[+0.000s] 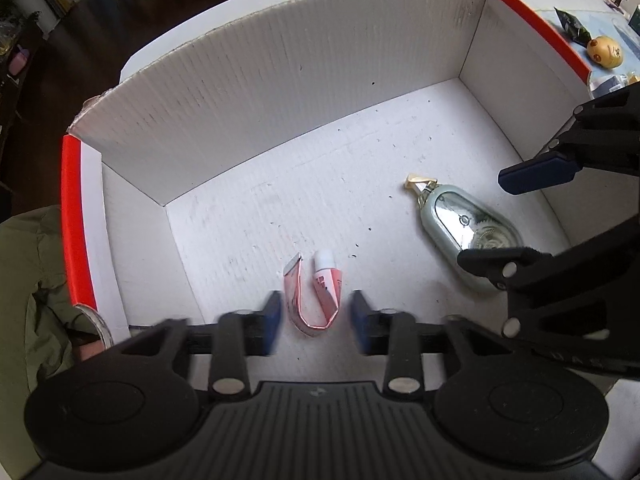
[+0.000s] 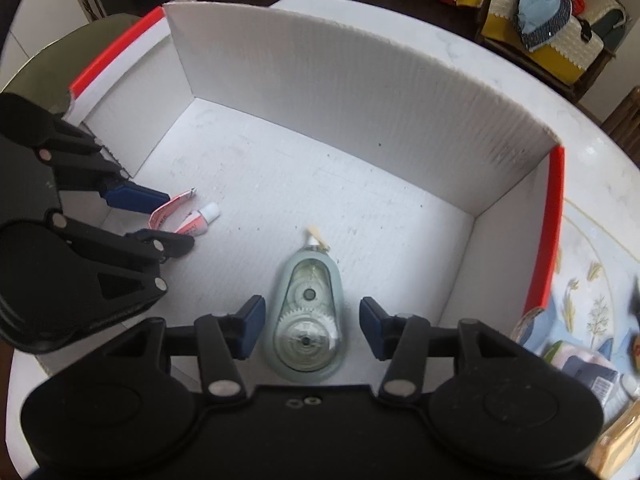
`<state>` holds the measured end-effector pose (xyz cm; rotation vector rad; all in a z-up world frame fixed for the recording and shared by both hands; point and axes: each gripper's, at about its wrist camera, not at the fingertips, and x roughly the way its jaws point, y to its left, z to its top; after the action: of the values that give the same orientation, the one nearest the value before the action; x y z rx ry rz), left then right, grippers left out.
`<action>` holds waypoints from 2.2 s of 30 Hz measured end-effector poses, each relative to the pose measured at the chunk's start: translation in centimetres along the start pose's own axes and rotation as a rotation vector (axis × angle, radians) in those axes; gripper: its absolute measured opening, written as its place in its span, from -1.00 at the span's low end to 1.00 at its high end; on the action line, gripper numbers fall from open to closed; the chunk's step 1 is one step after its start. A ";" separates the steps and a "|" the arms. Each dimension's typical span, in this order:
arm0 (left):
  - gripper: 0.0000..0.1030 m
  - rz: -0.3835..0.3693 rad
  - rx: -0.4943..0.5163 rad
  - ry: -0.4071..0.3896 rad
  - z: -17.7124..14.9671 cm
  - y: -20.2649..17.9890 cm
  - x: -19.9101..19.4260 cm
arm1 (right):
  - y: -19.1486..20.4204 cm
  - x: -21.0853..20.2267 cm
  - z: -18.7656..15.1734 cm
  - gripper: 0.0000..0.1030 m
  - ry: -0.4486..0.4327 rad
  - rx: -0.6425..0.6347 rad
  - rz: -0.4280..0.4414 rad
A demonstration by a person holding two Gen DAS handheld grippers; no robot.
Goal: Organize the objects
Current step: 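Open both tools to drop the tube and keychain into the box, then move both tools back over the table toward the remaining items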
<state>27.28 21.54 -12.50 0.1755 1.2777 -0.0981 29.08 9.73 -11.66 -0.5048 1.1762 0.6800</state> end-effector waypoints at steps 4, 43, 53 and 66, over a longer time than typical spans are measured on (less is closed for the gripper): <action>0.23 -0.003 -0.024 -0.052 -0.1 0.3 -1.3 | -0.1 -1.6 -0.3 0.18 -0.046 -0.038 -0.018; 0.61 0.020 -0.196 -0.484 -10.4 -9.5 -17.2 | -4.8 -20.8 -16.5 0.96 -0.488 0.042 0.149; 0.77 -0.069 -0.209 -0.496 -10.5 -15.7 -16.7 | -9.0 -20.5 -23.9 0.99 -0.485 0.105 0.025; 1.00 -0.129 -0.173 -0.449 -9.1 -23.0 -13.5 | -14.0 -18.2 -31.9 0.99 -0.368 0.173 -0.078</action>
<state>10.89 0.26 -3.91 -0.0771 0.8427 -0.1287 13.82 -25.67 -4.25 -0.2632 0.8543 0.5693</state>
